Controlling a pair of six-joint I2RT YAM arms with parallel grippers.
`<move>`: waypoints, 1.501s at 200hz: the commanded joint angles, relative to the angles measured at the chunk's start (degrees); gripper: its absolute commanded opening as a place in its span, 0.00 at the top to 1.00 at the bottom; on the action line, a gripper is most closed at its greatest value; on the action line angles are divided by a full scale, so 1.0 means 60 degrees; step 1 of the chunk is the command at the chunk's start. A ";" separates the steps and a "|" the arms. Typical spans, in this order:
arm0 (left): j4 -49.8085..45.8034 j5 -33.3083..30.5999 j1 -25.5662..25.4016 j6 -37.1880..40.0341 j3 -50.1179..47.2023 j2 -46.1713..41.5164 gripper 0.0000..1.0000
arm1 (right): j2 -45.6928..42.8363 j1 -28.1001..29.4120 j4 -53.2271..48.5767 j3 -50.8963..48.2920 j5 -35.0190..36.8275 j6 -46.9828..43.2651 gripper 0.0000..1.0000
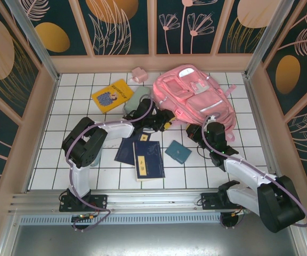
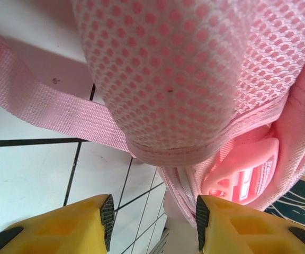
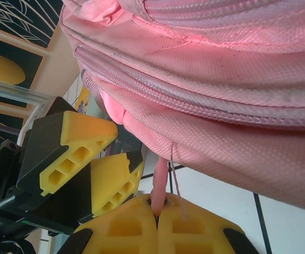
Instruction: Pack the student bag
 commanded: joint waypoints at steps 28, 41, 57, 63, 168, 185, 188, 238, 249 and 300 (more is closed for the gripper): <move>0.0431 0.0027 -0.0123 -0.0105 0.0893 0.0254 0.52 | -0.0087 -0.0040 0.1328 -0.0216 -0.0684 0.0264 1.00; 0.0429 0.0091 -0.0129 -0.0139 0.1116 0.0541 0.54 | -0.0183 -0.0029 0.1317 -0.0245 -0.0721 0.0281 1.00; 0.0538 0.0185 -0.0154 -0.0246 0.1321 0.0905 0.61 | -0.0267 -0.0038 0.1205 -0.0215 -0.0765 0.0227 1.00; 0.0573 0.0186 -0.0158 -0.0268 0.1393 0.1015 0.65 | -0.0298 -0.0040 0.1072 -0.0157 -0.0777 0.0139 1.00; -0.0115 -0.0264 0.0073 0.0379 0.1577 0.1255 1.00 | -0.1154 -0.0020 -0.2764 0.0514 0.1078 -0.1437 1.00; -0.0031 -0.0289 0.0136 0.0395 0.1370 0.1247 1.00 | -0.1298 -0.0022 -0.3180 0.0514 0.1352 -0.1398 1.00; -0.0017 -0.0291 0.0153 0.0406 0.1340 0.1237 1.00 | -0.1327 -0.0023 -0.3250 0.0507 0.1389 -0.1397 1.00; -0.0354 -0.0524 0.0220 0.0738 0.1196 0.1086 1.00 | -0.1920 -0.0034 -0.4250 0.0586 0.2302 -0.1398 1.00; -0.0335 -0.0525 0.0238 0.0703 0.1138 0.1079 1.00 | -0.2021 -0.0045 -0.4364 0.0590 0.2354 -0.1455 1.00; -0.0120 -0.0257 0.0225 0.0745 0.1282 0.1050 1.00 | -0.1028 0.0115 -0.3497 0.0648 -0.0144 -0.1756 0.91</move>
